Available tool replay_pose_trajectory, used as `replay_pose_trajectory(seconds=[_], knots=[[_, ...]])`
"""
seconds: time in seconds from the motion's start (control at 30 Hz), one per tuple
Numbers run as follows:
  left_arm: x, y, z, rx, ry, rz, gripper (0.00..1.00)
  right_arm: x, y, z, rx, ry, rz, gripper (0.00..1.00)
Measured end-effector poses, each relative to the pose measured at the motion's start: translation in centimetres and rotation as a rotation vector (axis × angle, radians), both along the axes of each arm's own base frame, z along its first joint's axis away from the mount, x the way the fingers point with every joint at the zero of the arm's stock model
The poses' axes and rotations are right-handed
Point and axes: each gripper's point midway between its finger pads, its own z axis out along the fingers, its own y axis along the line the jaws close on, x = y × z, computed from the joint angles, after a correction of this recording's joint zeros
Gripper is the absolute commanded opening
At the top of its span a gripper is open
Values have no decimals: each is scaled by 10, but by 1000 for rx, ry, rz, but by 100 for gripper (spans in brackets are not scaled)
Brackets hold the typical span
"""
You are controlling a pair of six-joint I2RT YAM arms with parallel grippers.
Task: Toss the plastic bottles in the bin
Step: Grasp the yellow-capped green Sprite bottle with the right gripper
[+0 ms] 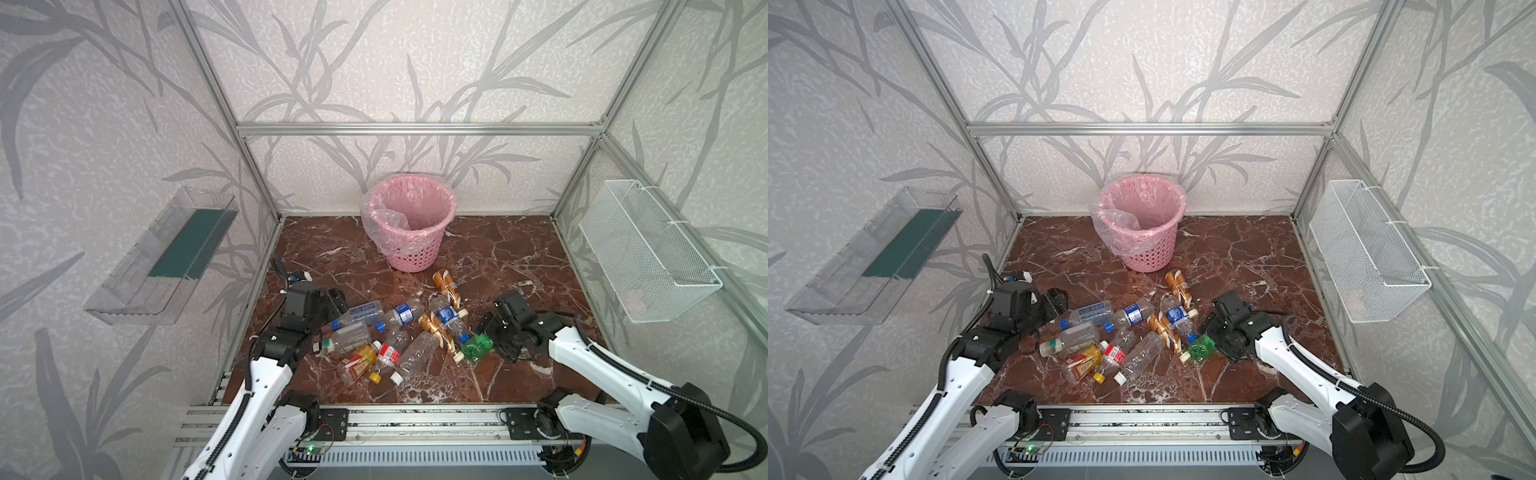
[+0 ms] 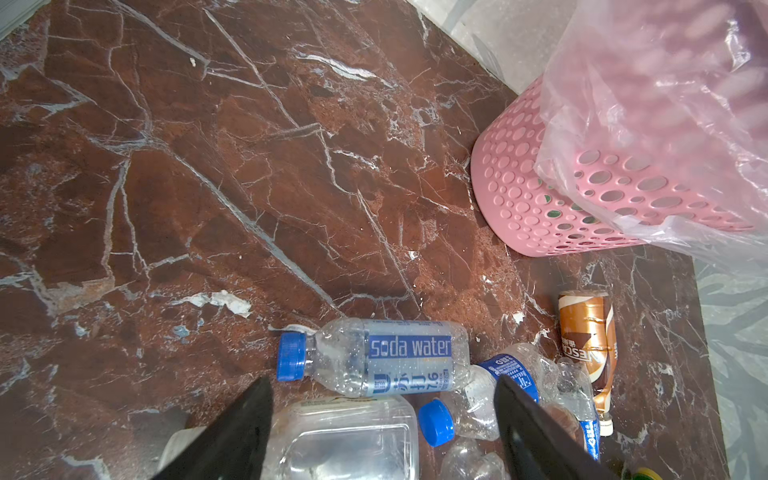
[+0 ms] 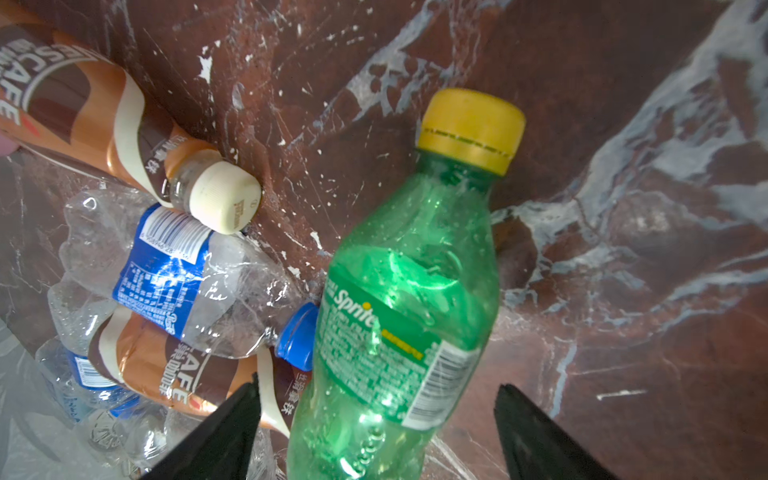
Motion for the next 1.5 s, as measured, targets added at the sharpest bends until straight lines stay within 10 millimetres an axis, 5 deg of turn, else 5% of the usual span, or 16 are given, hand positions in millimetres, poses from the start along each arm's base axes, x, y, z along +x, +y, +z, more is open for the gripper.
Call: replay_pose_trajectory(seconds=[0.33,0.87,1.5], knots=[[0,0,0,0,0,0,83,-4,-3,-21,-20,34,-1,85],[0,0,0,-1,0,0,84,-6,-14,-27,-74,8,14,58],[0,0,-3,0,8,0,83,-12,-17,-27,-167,-47,310,42]])
